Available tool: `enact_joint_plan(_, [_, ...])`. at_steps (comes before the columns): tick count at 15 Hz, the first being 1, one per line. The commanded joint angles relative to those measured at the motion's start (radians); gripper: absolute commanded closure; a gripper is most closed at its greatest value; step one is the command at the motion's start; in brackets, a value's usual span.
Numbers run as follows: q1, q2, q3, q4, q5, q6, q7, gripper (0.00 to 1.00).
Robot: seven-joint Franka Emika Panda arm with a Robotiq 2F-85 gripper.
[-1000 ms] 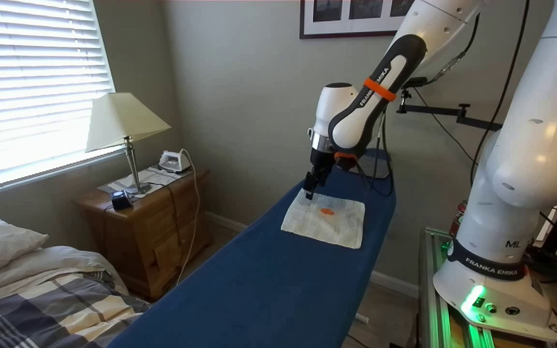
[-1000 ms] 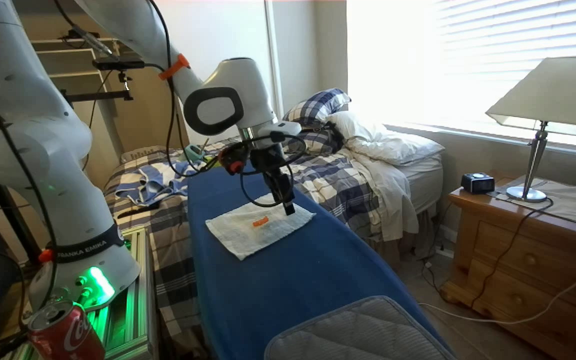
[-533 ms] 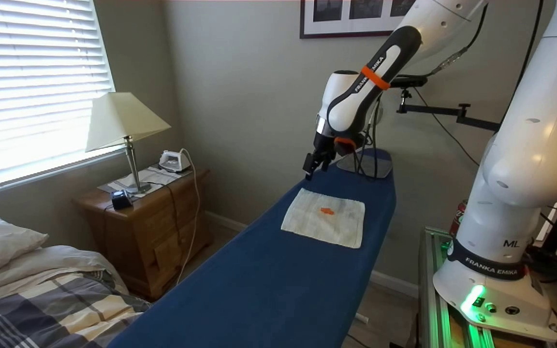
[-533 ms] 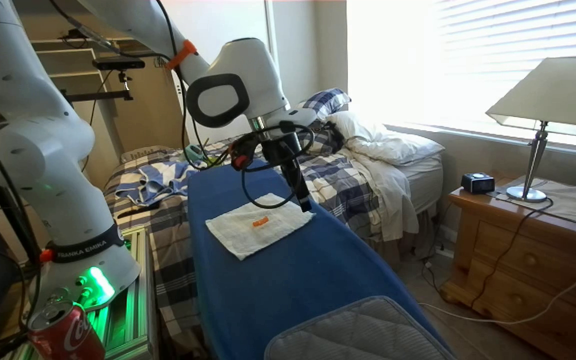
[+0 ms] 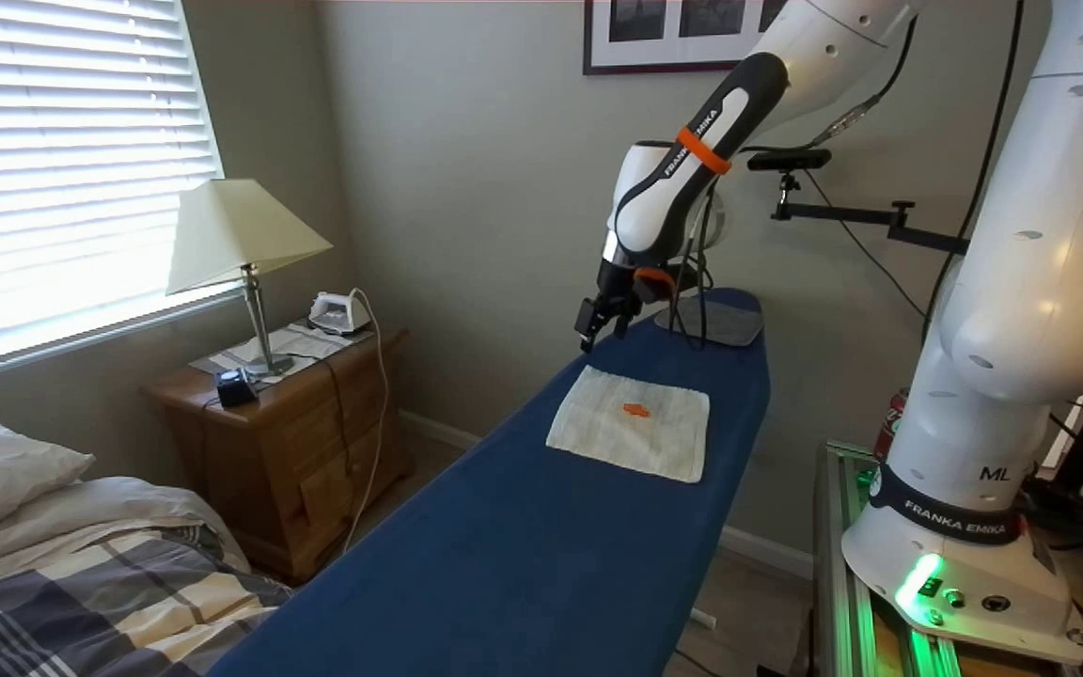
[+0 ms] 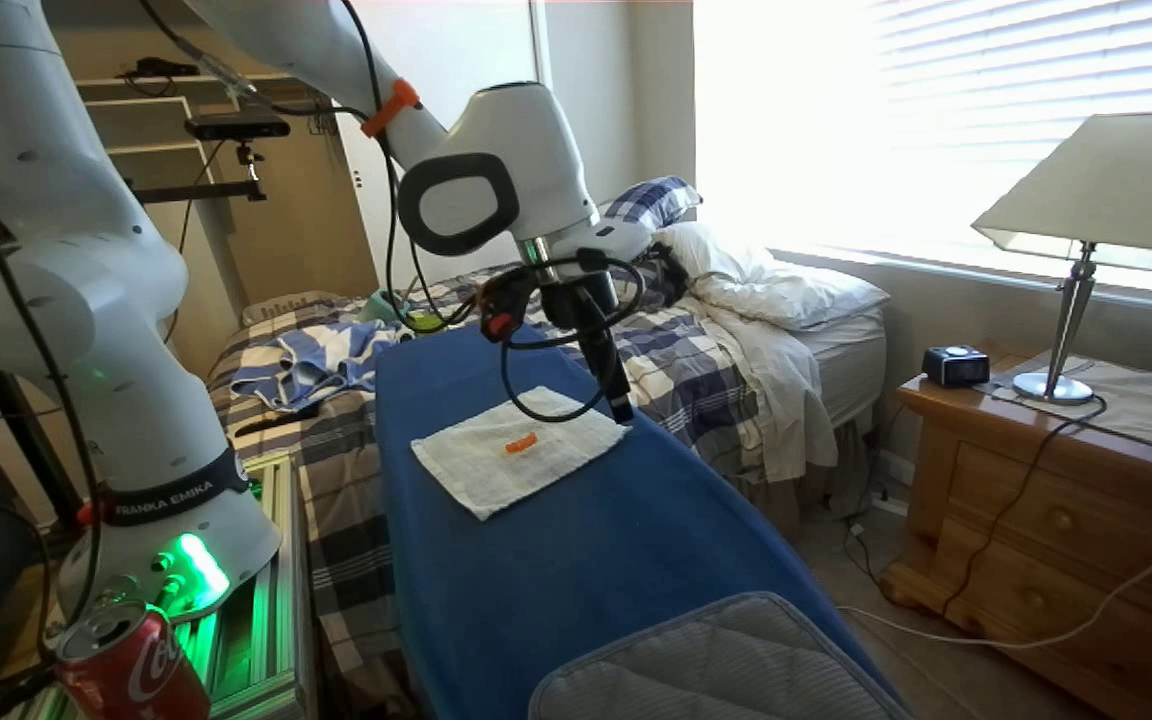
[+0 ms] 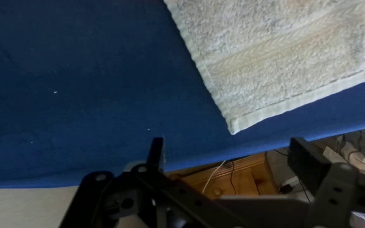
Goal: Place the orange object on the cloth then fold the cloth corner to corner twice
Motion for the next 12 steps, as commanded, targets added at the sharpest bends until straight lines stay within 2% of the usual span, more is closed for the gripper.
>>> enact_joint_plan(1, [0.004,0.060,0.008,0.055,0.050,-0.030,-0.039,0.00])
enact_joint_plan(7, [-0.001,0.115,0.029,0.086,0.072,-0.040,-0.053,0.00])
enact_joint_plan(8, [-0.002,0.122,0.033,0.090,0.074,-0.039,-0.054,0.10])
enact_joint_plan(9, [-0.002,0.128,0.036,0.093,0.075,-0.040,-0.055,0.26])
enact_joint_plan(12, [-0.005,0.143,0.043,0.106,0.077,-0.041,-0.059,0.48])
